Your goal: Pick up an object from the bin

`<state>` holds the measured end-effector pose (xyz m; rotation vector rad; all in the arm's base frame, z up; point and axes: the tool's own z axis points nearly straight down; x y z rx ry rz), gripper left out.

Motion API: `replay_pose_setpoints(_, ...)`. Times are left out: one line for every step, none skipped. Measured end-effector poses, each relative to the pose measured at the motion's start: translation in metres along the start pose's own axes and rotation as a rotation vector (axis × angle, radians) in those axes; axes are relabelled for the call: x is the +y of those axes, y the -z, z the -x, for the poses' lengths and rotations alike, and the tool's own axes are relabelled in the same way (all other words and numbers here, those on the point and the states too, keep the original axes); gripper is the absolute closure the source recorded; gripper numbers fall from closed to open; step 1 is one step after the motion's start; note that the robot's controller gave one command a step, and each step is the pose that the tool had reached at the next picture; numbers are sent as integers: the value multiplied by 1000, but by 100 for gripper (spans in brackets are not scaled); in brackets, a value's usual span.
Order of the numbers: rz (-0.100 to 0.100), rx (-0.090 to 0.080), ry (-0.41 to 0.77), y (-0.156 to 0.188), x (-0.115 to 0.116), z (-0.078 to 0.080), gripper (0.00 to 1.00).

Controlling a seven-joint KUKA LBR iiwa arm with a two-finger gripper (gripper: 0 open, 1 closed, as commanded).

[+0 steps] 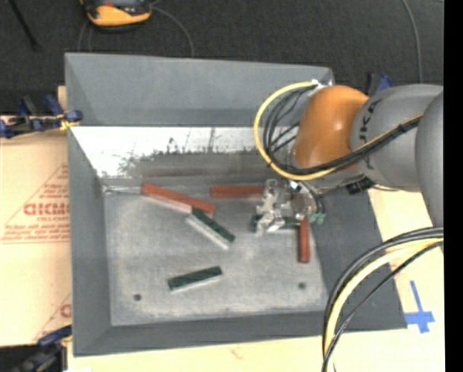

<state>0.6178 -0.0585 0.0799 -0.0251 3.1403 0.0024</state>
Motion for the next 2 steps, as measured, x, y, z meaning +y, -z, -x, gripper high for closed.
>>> replay_pose_setpoints(0, 0, 0, 0, 0, 0, 100)
replay_pose_setpoints(-4, -5, 40, 142, -25, -9, 100)
